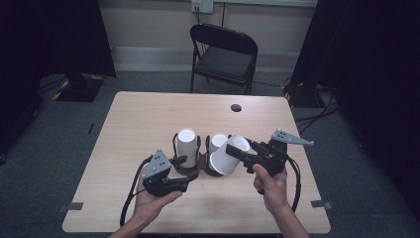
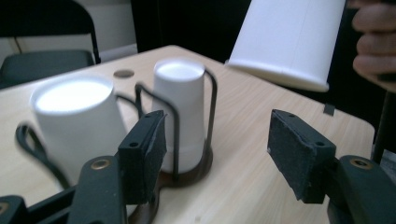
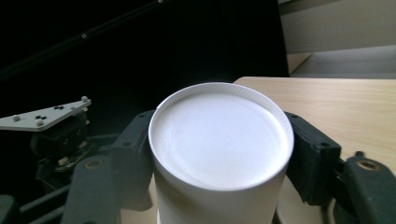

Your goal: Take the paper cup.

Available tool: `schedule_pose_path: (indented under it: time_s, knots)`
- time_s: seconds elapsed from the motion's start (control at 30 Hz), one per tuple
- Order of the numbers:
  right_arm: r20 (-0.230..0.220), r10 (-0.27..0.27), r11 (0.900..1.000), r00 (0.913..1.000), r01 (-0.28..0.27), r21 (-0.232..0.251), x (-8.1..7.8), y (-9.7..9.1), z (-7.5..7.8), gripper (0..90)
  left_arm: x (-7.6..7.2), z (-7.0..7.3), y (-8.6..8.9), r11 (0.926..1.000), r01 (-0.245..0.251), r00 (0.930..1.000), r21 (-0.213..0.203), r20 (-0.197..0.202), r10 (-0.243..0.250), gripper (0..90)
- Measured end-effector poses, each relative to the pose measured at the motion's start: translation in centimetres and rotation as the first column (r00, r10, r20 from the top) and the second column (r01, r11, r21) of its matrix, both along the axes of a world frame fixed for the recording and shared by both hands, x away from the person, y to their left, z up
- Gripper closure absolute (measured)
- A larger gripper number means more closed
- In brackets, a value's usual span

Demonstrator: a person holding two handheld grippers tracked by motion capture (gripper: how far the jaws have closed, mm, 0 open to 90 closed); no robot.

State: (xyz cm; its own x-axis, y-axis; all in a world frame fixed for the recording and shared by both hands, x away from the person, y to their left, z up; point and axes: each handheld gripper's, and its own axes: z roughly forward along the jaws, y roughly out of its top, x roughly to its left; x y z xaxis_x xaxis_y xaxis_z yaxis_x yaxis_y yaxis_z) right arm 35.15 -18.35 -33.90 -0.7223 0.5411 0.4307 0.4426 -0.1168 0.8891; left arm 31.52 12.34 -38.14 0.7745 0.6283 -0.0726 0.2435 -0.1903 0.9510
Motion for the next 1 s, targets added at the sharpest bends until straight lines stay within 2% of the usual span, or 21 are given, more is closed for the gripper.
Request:
schedule_pose_path:
  time_s: [0.03,0.1,0.2,0.23,0.27,0.3,0.37,0.43,0.5,0.57,0.67,0.93,1.0]
  knots:
    - [-0.008,-0.006,0.9998,0.9999,0.007,0.017,-0.1,0.0,0.1,33.4,0.0,0.2,-0.7,0.9998,0.019,0.9996,-0.004,0.021,-0.019,37.1]
    - [-0.015,-0.013,0.9997,0.9998,0.014,0.019,-0.3,0.1,0.2,33.4,0.0,0.1,-1.0,0.9995,0.032,0.9992,-0.006,0.023,-0.032,37.0]
    - [-0.03,0.0,0.9993,0.9996,0.001,0.037,-0.3,0.2,0.0,33.4,-0.3,-0.6,-1.1,0.9995,0.026,0.9988,-0.016,0.041,-0.026,43.1]
    - [-0.057,0.018,0.9982,0.9982,-0.015,0.058,-0.3,0.3,-0.2,33.4,-0.6,-1.1,-1.0,0.9991,0.041,0.9987,0.012,0.031,-0.041,43.4]
    - [-0.057,0.018,0.9982,0.9982,-0.015,0.058,-0.3,0.3,-0.2,33.4,-0.6,-1.1,-1.0,0.9991,0.041,0.9987,0.012,0.031,-0.041,45.4]
    - [-0.076,0.037,0.9961,0.9964,-0.031,0.083,-0.3,0.6,-0.5,33.5,-0.9,-1.2,-1.0,0.9994,0.035,0.9982,0.006,0.048,-0.035,47.6]
    - [-0.104,0.055,0.9945,0.9931,-0.046,0.095,-0.2,0.9,-0.7,33.5,-1.5,-1.2,-0.8,0.9997,0.025,0.9961,0.002,0.084,-0.025,50.9]
    - [-0.119,0.068,0.993,0.9906,-0.056,0.104,-0.2,1.1,-0.9,33.5,-1.6,-1.1,-0.8,0.9998,0.022,0.9955,0.004,0.092,-0.022,54.7]
    - [-0.147,0.095,0.9889,0.9845,-0.076,0.128,-0.1,1.6,-1.1,33.5,-1.8,-1.0,-0.8,0.9998,0.019,0.9931,0.009,0.116,-0.02,56.8]
    - [-0.152,0.104,0.9868,0.9829,-0.083,0.139,-0.2,1.8,-1.1,33.5,-1.8,-1.0,-1.0,0.9998,0.016,0.9918,0.013,0.126,-0.017,59.3]
    - [-0.156,0.111,0.9856,0.9815,-0.088,0.144,-0.2,1.9,-1.1,33.5,-1.8,-1.1,-1.1,0.9998,0.015,0.9904,0.015,0.137,-0.017,61.5]
    - [-0.173,0.154,0.9817,0.9728,-0.131,0.138,-0.5,2.9,-1.3,33.5,-2.1,-1.6,-1.8,0.9992,-0.024,0.9856,0.032,0.168,0.018,61.9]
    - [-0.189,0.174,0.9787,0.9665,-0.149,0.141,-0.6,3.4,-1.4,33.5,-2.5,-1.6,-1.9,0.9988,-0.036,0.9799,0.032,0.197,0.029,62.2]
